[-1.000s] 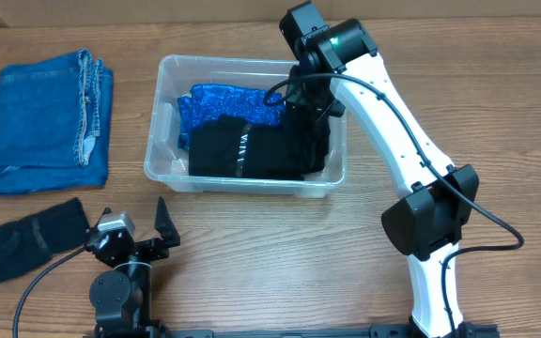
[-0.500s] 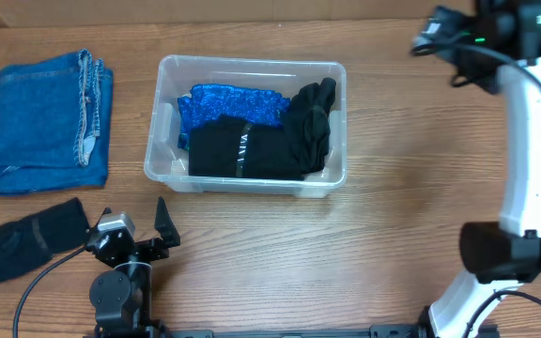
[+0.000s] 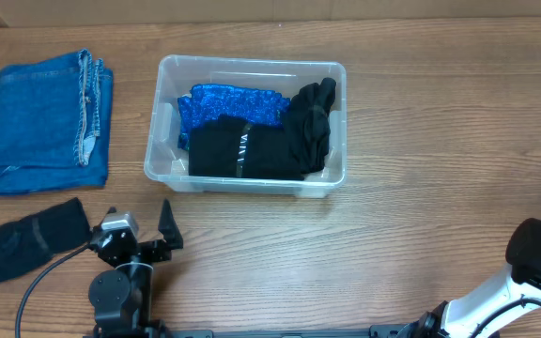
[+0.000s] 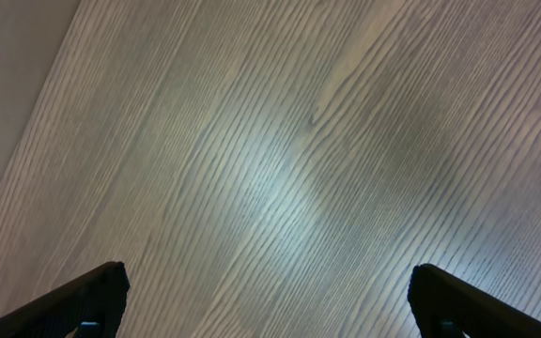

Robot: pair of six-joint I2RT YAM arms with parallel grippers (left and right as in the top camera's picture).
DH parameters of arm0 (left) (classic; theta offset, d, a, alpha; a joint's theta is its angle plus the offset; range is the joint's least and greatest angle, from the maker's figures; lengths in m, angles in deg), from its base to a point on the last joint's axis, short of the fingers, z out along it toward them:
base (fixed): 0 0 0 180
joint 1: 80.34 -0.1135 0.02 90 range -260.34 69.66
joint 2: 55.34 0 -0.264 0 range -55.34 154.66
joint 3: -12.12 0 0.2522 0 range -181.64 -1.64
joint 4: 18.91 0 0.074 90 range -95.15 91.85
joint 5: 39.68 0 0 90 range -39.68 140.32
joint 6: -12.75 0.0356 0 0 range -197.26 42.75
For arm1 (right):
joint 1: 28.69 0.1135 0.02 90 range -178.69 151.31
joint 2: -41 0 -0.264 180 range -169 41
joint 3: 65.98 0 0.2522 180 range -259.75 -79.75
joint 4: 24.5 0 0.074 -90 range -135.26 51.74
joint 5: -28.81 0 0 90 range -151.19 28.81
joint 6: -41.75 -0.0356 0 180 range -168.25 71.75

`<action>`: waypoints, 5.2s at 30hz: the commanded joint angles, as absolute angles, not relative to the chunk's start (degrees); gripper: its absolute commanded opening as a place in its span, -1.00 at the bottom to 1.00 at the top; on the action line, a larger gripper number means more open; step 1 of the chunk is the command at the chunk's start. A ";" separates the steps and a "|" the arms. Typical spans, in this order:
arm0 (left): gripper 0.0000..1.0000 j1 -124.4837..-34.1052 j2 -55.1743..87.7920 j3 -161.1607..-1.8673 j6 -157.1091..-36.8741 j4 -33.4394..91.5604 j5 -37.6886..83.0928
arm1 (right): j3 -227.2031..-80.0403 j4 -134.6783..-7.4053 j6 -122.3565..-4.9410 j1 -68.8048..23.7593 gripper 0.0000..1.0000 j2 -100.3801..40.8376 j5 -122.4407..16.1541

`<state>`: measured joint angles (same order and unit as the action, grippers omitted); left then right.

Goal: Pack container
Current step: 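Reach the left gripper toward the black cloth beside the jeans, then grasp the black cloth with the left gripper and lift it over the container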

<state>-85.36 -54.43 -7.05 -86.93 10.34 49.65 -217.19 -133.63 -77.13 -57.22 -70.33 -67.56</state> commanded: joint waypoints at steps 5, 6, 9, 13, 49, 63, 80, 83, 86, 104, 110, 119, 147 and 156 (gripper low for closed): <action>1.00 -85.95 -36.18 -45.58 -92.94 44.28 49.26 | -217.76 -133.32 -77.13 -57.31 1.00 -70.02 -67.51; 1.00 -85.95 -30.13 -53.08 -93.81 52.81 48.84 | -217.76 -133.32 -77.13 -57.31 1.00 -70.02 -67.54; 1.00 -85.95 -18.80 -64.75 -93.55 64.68 48.32 | -217.76 -133.32 -77.13 -57.31 1.00 -70.02 -67.54; 1.00 -85.95 -11.22 -67.61 -93.57 66.71 42.64 | -217.76 -133.32 -77.13 -57.31 1.00 -70.02 -67.54; 1.00 -117.93 26.02 -49.21 -106.18 33.66 44.01 | -217.76 -133.32 -77.13 -57.31 1.00 -70.02 -67.54; 1.00 -117.51 39.75 -64.42 -97.72 48.07 53.08 | -217.76 -133.32 -77.13 -57.31 1.00 -70.02 -67.54; 0.89 -108.00 42.70 -64.62 -93.51 44.11 71.09 | -217.76 -133.32 -77.13 -57.31 1.00 -70.02 -67.51; 0.86 -108.00 45.94 -64.62 -93.53 43.65 71.03 | -217.76 -133.32 -77.13 -57.31 1.00 -70.02 -67.54; 0.85 -108.00 48.62 -64.62 -93.57 42.80 70.96 | -217.76 -133.32 -77.13 -57.31 1.00 -70.02 -67.54; -0.92 -107.63 50.39 -84.53 -93.92 60.35 54.44 | -217.76 -133.32 -77.13 -57.31 1.00 -70.02 -67.51; -0.92 -105.40 50.37 -105.69 -91.47 77.07 48.54 | -217.76 -133.32 -77.13 -57.31 1.00 -70.02 -67.54; -0.92 -95.74 50.18 -134.67 -88.30 89.83 45.76 | -217.76 -133.32 -77.13 -57.31 1.00 -70.02 -67.51; -0.92 -51.13 58.92 -148.37 -92.78 74.60 54.70 | -217.76 -133.32 -77.13 -57.31 1.00 -70.02 -67.51; -0.92 -52.33 67.57 -148.37 -89.40 81.77 74.81 | -217.76 -133.32 -77.13 -57.31 1.00 -70.02 -67.54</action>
